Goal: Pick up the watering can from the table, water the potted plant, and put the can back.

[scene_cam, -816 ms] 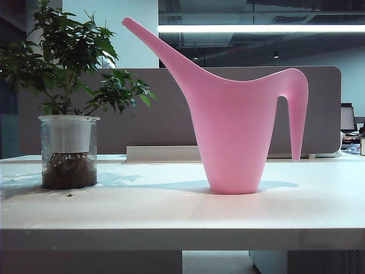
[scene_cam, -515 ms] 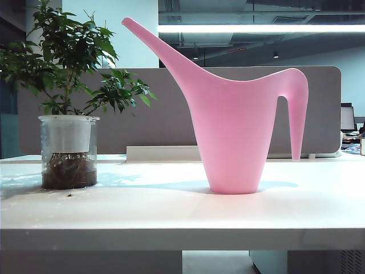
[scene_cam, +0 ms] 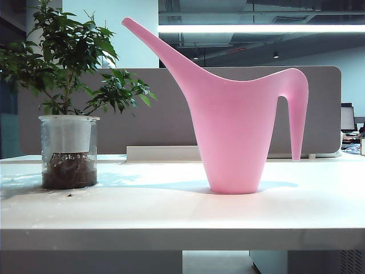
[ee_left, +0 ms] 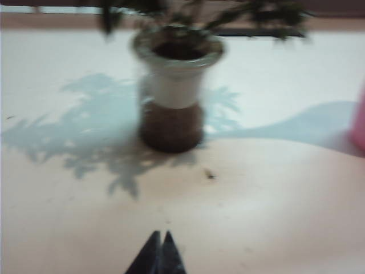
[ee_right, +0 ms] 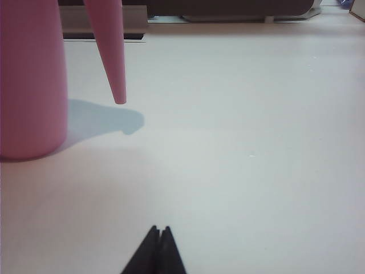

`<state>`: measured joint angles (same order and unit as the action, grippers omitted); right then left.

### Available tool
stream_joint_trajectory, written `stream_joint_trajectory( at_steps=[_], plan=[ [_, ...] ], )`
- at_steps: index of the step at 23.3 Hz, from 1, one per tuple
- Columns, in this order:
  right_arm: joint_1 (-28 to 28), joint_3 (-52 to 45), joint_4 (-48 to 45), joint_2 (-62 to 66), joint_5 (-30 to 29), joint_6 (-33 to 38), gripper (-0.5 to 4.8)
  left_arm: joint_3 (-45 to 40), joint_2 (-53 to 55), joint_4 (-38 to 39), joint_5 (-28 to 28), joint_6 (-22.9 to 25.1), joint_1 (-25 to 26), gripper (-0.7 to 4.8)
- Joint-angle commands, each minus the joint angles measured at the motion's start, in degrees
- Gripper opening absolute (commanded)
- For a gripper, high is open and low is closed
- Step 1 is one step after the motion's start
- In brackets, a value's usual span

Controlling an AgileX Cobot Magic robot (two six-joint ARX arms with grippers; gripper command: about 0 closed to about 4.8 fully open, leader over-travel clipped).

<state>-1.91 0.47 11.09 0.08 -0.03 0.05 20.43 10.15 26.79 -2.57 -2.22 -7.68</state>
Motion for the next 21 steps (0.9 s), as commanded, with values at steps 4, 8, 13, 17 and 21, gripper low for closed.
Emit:
stream_joint_trajectory(
  at_steps=[4,8,13,17,21],
  plan=[
    [0.02,-0.33,-0.59,-0.07,0.07,0.13,-0.05,18.97,8.57,8.79,0.00,0.24,-6.69,-0.05],
    [0.02,-0.33,-0.59,-0.07,0.07,0.15,-0.05,31.19,11.34,14.19,-0.02,0.57,-10.43,-0.05],
    [0.02,-0.33,-0.57,-0.07,0.09,0.15,-0.05,42.16,11.30,29.03,-0.20,3.72,-10.67,-0.05],
    [0.02,-0.33,-0.59,-0.07,0.07,0.13,-0.05,43.52,11.15,30.47,-1.97,3.69,-10.67,-0.05],
    [0.02,-0.33,-0.59,-0.07,0.07,0.15,-0.05,43.47,11.15,31.54,-11.78,3.89,-10.67,-0.05]
  ],
)
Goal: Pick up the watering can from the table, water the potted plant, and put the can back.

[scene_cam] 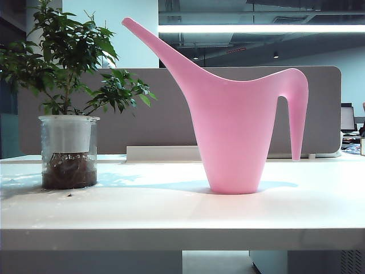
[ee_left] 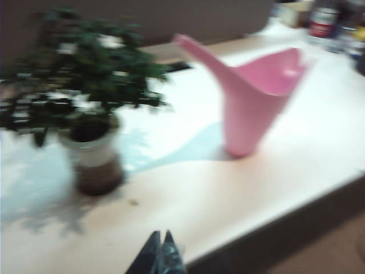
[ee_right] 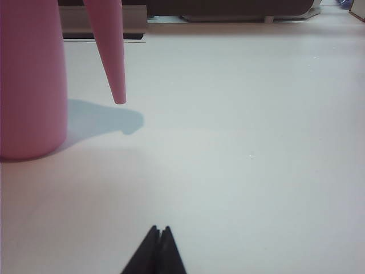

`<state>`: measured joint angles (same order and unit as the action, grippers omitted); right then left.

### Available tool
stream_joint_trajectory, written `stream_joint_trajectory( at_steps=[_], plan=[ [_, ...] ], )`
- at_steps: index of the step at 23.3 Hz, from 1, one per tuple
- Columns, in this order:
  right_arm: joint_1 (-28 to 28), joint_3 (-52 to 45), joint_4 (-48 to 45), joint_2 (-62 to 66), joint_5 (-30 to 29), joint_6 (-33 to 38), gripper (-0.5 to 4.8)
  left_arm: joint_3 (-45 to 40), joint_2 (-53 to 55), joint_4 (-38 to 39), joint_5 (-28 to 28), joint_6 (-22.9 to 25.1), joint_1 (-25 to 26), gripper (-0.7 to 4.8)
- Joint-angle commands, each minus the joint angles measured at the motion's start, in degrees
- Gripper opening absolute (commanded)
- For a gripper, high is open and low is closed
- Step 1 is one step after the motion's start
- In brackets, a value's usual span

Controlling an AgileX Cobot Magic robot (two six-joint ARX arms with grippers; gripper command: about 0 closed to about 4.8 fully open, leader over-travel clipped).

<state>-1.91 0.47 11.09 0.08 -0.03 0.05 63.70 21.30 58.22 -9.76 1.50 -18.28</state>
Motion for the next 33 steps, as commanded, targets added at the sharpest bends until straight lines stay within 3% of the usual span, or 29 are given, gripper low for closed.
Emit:
stream_joint_trajectory(
  at_steps=[1,18,22,23,25,27,28,33],
  plan=[
    [0.02,-0.33,-0.59,-0.07,0.09,0.15,-0.05,0.20,0.00,-0.33,-4.61,0.17,-0.07,-0.05],
    [-0.15,-0.33,-0.52,-0.07,-0.02,0.72,-0.05,0.20,0.00,-0.42,-4.48,0.17,-0.07,-0.05],
    [-0.09,0.81,-5.75,-0.07,0.13,13.60,-0.06,0.20,0.00,-0.42,-4.48,0.17,-0.07,-0.05],
    [-0.09,2.40,-6.43,-0.07,0.17,13.60,-0.06,0.20,0.00,-0.42,-4.48,0.17,-0.07,-0.05],
    [-0.09,8.92,-6.67,-0.07,3.43,12.11,-0.06,0.20,0.00,-0.44,-4.48,0.17,-0.07,-0.05],
    [-0.09,15.52,-8.63,0.26,10.43,6.71,-0.06,0.20,0.00,-0.39,-4.50,0.17,-0.07,-0.05],
    [-0.02,19.12,-13.84,0.85,14.01,2.03,-0.06,0.20,0.00,-0.42,-4.46,0.17,-0.07,-0.05],
    [-0.35,31.45,-25.83,10.84,12.35,-1.81,-0.06,0.20,0.00,-0.42,-4.48,0.17,-0.07,-0.05]
  ],
)
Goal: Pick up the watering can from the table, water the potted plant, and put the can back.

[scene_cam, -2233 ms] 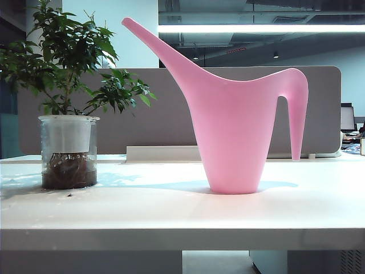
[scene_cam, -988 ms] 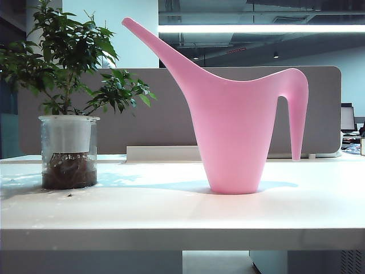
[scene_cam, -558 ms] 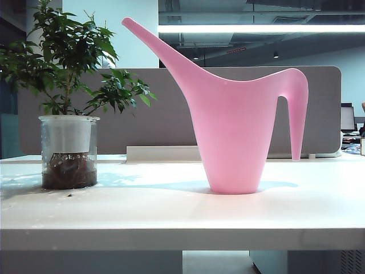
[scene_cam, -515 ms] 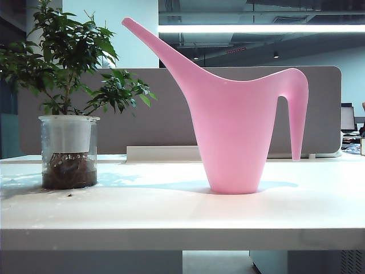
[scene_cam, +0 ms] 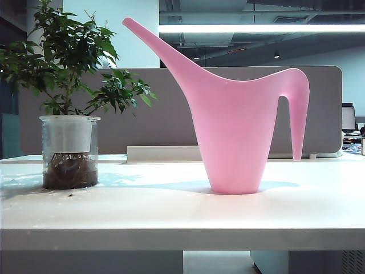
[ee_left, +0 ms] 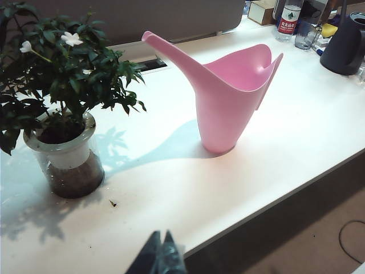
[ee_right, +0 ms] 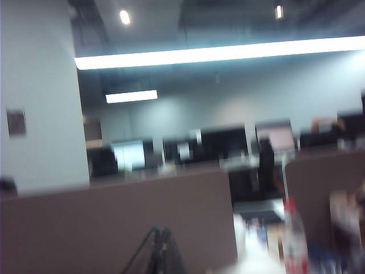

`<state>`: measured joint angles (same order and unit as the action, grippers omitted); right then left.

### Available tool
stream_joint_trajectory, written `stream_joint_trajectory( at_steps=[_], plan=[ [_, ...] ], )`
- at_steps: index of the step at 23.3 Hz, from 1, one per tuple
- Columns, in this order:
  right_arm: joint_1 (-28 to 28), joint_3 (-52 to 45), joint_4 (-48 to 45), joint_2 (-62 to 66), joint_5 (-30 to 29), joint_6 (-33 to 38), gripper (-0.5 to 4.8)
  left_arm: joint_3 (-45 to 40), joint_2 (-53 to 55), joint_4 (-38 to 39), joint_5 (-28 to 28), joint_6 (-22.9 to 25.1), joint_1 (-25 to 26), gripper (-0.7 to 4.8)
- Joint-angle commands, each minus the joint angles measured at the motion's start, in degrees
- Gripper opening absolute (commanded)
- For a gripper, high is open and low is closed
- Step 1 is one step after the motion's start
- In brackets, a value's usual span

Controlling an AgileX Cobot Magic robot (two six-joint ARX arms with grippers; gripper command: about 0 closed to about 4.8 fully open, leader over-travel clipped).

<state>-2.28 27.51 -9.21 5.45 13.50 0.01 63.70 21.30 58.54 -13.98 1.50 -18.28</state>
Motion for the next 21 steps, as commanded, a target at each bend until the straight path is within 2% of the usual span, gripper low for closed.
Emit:
stream_joint_trajectory(
  at_steps=[1,5,7,10,13,15,18,21],
  plan=[
    [0.02,7.65,-8.57,10.38,-1.18,-1.79,-0.06,0.20,0.00,-0.74,-0.24,0.17,-0.07,-0.05],
    [0.55,13.35,-18.91,28.98,-2.05,-8.04,-0.06,0.20,0.00,-0.74,-0.24,0.17,-0.07,-0.05],
    [1.77,13.42,-22.73,37.77,-3.30,-8.15,-0.06,0.20,0.00,-0.74,-0.26,0.17,-0.07,-0.05],
    [3.58,13.05,-23.34,48.22,-7.52,-7.08,-0.06,0.20,0.00,-0.76,-0.24,0.17,-0.07,-0.05],
    [3.67,8.74,-30.25,57.13,-8.59,-5.25,-0.06,0.20,0.02,-0.72,-0.26,0.17,-0.07,-0.05],
    [2.73,4.46,-31.63,59.91,-8.74,-2.54,-0.05,0.20,0.00,-0.74,-0.24,0.17,-0.07,-0.05],
    [0.52,-3.15,-33.73,60.50,-8.79,-2.54,-0.06,0.20,0.02,-0.74,-0.26,0.17,-0.07,-0.05],
    [-4.17,-8.17,-34.80,60.48,-8.72,-0.02,-0.05,0.20,0.00,-0.76,-0.24,0.17,-0.07,-0.05]
  ],
)
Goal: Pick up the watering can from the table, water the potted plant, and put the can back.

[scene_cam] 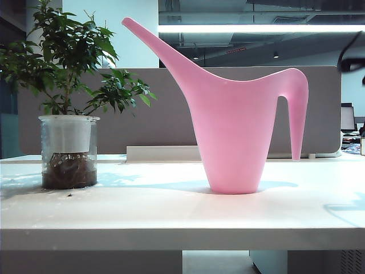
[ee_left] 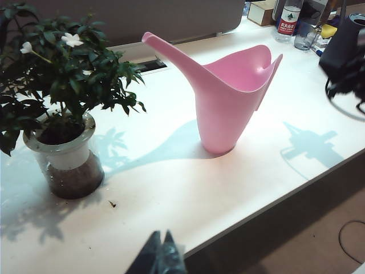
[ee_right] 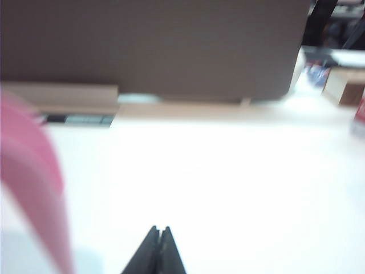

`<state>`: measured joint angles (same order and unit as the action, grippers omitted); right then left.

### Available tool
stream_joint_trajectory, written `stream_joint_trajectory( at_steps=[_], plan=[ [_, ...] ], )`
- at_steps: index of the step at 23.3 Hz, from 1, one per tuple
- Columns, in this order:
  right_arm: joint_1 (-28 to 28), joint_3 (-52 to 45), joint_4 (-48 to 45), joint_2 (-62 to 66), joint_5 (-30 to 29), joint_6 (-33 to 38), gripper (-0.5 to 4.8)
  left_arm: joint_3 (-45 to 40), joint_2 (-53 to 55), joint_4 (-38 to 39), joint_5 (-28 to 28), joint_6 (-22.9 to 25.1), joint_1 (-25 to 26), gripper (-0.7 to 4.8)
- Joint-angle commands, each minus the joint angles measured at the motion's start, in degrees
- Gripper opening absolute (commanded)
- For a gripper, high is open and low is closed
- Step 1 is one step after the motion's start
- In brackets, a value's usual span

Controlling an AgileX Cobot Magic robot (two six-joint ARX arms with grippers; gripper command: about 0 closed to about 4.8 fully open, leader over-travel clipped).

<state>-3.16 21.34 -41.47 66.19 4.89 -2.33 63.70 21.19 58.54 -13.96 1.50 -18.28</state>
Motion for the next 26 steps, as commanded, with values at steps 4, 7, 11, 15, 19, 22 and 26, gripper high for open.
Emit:
stream_joint_trajectory(
  at_steps=[4,7,11,15,19,22,26],
  plan=[
    [-6.36,-2.71,-2.99,0.42,-0.96,2.32,0.62,0.20,0.13,-0.76,-0.22,0.17,-0.07,-0.05],
    [-6.36,-2.69,-5.33,2.99,-1.03,2.32,1.40,0.20,0.13,-0.74,-0.31,0.17,-0.07,-0.05],
    [-6.34,-2.67,-10.05,8.59,-4.68,2.29,2.44,0.20,0.13,-0.76,-0.22,0.17,-0.07,-0.05],
    [-6.34,-2.10,-18.84,17.38,-5.07,2.32,2.80,0.20,0.13,-0.74,-0.26,0.17,-0.07,-0.05],
    [-6.34,0.66,-18.88,22.38,-6.38,2.29,2.85,0.20,0.11,-0.74,-0.28,0.17,-0.07,-0.05],
    [-6.34,3.19,-18.88,25.05,-7.76,2.29,2.85,0.20,0.13,-0.74,-0.26,0.17,-0.07,-0.05],
    [-6.34,9.46,-18.80,29.05,-8.04,2.21,2.85,0.20,0.11,-0.74,-0.26,0.17,-0.07,-0.05]
  ],
)
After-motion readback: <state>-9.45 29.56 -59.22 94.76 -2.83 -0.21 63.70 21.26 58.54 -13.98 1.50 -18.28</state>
